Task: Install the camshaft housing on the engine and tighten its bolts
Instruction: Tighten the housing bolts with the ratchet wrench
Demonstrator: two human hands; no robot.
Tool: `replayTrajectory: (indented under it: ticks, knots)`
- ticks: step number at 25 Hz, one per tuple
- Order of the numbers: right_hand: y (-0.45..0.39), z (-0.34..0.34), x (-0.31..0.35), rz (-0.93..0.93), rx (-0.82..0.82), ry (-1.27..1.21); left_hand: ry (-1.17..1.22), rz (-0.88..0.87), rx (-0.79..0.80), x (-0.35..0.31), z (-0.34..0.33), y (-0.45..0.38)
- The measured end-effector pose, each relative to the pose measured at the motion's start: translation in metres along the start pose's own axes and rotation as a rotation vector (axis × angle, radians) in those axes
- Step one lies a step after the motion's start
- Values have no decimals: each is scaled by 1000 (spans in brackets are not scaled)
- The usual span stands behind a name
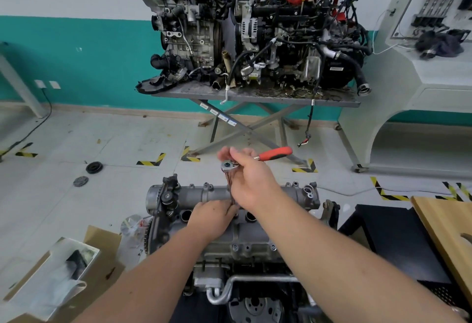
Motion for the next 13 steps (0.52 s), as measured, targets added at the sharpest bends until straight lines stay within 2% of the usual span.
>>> replayTrajectory:
  ticks: [1,3,6,7,8,10,13]
  knots:
    - [3,6,-4,100,63,70,7,8,-8,2,-2,1]
    - [10,16,-7,377,243,561,57,56,-12,2,-3,1]
    - [10,23,-9,1037,481,1273,399,142,19,2,-5,2]
    - [9,19,-7,1172,549,1422,489,139,24,1,-4,3]
    - [8,13,-4,1250,611,1560,469,85,-6,1,-4,2]
    - [4,3,6,1261,720,1836,277,-2,-30,0,-4,-1]
    - [4,-7,21,1012,828,2170,163,12,-16,6,-5,-4]
Point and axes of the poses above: each hand's wrist, its own y-axis away from the middle knuckle, its own z-axis out of the back of the hand, x = y × z, the point moved 2 cm from there along -y, towards the middle knuckle, and after that the axes turned 11 degrees about z, right-handed, at the moved point
